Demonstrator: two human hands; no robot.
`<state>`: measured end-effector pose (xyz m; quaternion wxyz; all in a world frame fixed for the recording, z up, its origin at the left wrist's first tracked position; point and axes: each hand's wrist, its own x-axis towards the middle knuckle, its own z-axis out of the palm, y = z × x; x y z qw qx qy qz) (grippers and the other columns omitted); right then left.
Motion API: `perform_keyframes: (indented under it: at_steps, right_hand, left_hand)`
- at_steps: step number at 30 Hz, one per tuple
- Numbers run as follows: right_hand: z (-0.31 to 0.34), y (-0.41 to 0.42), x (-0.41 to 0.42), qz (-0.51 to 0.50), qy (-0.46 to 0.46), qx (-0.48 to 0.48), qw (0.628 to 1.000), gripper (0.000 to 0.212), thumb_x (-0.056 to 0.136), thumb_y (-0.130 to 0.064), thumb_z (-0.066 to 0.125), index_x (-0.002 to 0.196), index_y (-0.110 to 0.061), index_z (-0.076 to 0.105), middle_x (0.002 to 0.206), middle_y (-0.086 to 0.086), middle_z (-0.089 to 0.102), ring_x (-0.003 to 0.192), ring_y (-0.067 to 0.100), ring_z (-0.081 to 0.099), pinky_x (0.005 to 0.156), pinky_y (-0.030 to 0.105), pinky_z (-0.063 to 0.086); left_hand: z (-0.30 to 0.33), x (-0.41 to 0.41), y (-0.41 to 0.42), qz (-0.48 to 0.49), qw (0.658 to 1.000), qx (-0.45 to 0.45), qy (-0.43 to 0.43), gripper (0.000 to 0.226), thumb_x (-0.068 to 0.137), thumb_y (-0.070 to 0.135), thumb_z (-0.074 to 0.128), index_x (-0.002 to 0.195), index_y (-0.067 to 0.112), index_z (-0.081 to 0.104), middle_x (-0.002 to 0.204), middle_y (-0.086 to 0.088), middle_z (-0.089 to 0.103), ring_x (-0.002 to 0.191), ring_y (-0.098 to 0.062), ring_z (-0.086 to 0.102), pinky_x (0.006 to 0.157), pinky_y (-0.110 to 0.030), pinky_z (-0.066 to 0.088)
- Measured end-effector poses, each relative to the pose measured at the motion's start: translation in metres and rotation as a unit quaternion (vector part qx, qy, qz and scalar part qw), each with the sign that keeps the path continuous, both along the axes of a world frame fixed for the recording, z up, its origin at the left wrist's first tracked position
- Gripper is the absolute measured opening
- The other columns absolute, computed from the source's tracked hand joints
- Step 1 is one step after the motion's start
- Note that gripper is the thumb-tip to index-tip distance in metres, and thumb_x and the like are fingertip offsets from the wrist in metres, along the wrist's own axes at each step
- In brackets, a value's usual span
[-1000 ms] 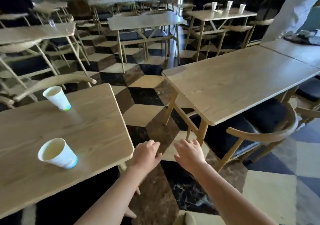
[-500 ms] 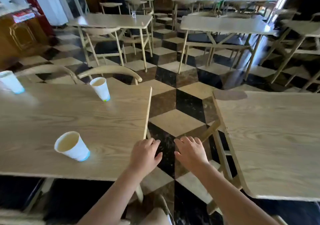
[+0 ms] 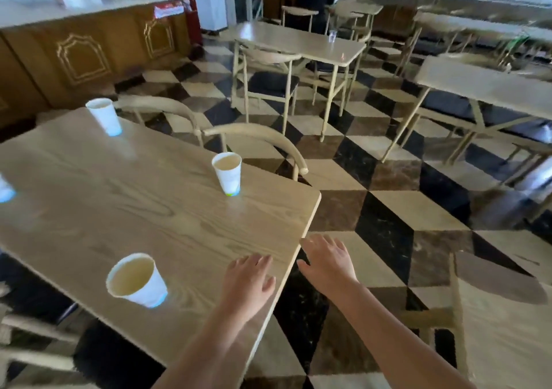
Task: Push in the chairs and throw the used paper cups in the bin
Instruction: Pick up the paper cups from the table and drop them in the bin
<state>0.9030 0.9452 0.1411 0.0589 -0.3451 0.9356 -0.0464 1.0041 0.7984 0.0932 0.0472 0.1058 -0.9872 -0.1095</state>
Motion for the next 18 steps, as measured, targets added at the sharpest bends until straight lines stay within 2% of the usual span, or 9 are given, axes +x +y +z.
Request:
perform_keyframes:
  at_steps: [2,5,7,9,11,13,15,16,18]
  right_hand:
    - [-0.008,-0.017,-0.016,0.034,-0.021,0.002,0.999,0.040,0.092,-0.032,0.047,0.131,-0.023,0.045,0.137,0.003,0.045,0.125,0.022,0.039,0.104,0.036,0.030]
    - [-0.018,-0.047,-0.046,0.104,-0.014,0.009,0.994,0.042,0.092,-0.033,0.046,0.132,-0.021,0.044,0.136,0.003,0.045,0.124,0.023,0.040,0.103,0.037,0.032]
    - [-0.021,-0.069,-0.071,0.149,-0.008,0.008,0.989,0.042,0.092,-0.034,0.046,0.132,-0.021,0.044,0.136,0.003,0.045,0.124,0.024,0.040,0.103,0.036,0.033]
    - [-0.024,-0.092,-0.098,0.196,0.003,0.006,0.981,0.042,0.092,-0.034,0.047,0.132,-0.021,0.044,0.135,0.004,0.046,0.123,0.024,0.040,0.102,0.035,0.032]
    - [-0.024,-0.113,-0.125,0.241,0.020,0.004,0.970,0.043,0.089,-0.032,0.052,0.129,-0.018,0.048,0.131,0.006,0.051,0.120,0.027,0.045,0.098,0.037,0.034]
    - [-0.021,-0.130,-0.148,0.282,0.037,-0.023,0.958,0.040,0.078,-0.027,0.068,0.114,-0.012,0.061,0.111,0.012,0.063,0.099,0.032,0.058,0.083,0.042,0.046]
    - [-0.018,-0.144,-0.168,0.321,0.048,-0.043,0.945,0.037,0.056,-0.019,0.083,0.088,-0.008,0.069,0.078,0.013,0.068,0.066,0.032,0.063,0.057,0.040,0.051]
    - [-0.017,-0.152,-0.177,0.336,0.055,-0.062,0.938,0.037,0.050,-0.016,0.086,0.081,-0.008,0.070,0.069,0.011,0.066,0.056,0.030,0.060,0.050,0.037,0.050]
    - [-0.016,-0.168,-0.192,0.367,0.055,-0.072,0.926,0.035,0.050,-0.012,0.083,0.082,-0.006,0.069,0.067,0.011,0.065,0.054,0.030,0.059,0.047,0.036,0.049]
  left_hand:
    - [-0.006,-0.005,-0.010,0.045,0.999,0.013,-0.003,0.035,0.073,0.034,0.061,0.103,0.016,0.065,0.087,-0.001,0.069,0.075,-0.024,0.067,0.065,-0.037,0.052]
    - [-0.013,-0.012,-0.023,0.111,0.993,0.026,0.027,0.041,0.070,0.037,0.045,0.097,0.015,0.066,0.081,-0.002,0.069,0.068,-0.025,0.066,0.059,-0.035,0.053]
    - [-0.012,-0.018,-0.032,0.168,0.985,0.024,0.037,0.041,0.066,0.035,0.041,0.090,0.014,0.067,0.077,-0.001,0.068,0.063,-0.023,0.065,0.055,-0.031,0.052]
    - [-0.013,-0.024,-0.042,0.218,0.975,0.016,0.038,0.040,0.066,0.034,0.041,0.087,0.011,0.066,0.077,-0.003,0.068,0.063,-0.023,0.065,0.056,-0.028,0.052]
    - [-0.014,-0.032,-0.050,0.279,0.958,0.045,0.044,0.044,0.070,0.034,0.041,0.094,0.007,0.065,0.083,-0.009,0.069,0.067,-0.028,0.067,0.059,-0.034,0.055]
    - [-0.012,-0.039,-0.051,0.352,0.933,0.066,0.040,0.048,0.072,0.038,0.041,0.100,0.007,0.064,0.090,-0.012,0.069,0.070,-0.033,0.066,0.061,-0.039,0.056]
    - [-0.003,-0.046,-0.047,0.398,0.916,0.044,0.015,0.043,0.070,0.037,0.047,0.099,0.010,0.065,0.089,-0.009,0.070,0.067,-0.033,0.066,0.058,-0.038,0.055]
    - [0.003,-0.048,-0.044,0.418,0.908,0.040,0.006,0.038,0.070,0.033,0.056,0.099,0.011,0.065,0.089,-0.008,0.071,0.065,-0.033,0.066,0.057,-0.037,0.055]
    - [0.010,-0.049,-0.043,0.460,0.887,0.036,0.013,0.038,0.064,0.023,0.074,0.099,0.010,0.066,0.089,-0.009,0.071,0.067,-0.034,0.067,0.058,-0.038,0.054]
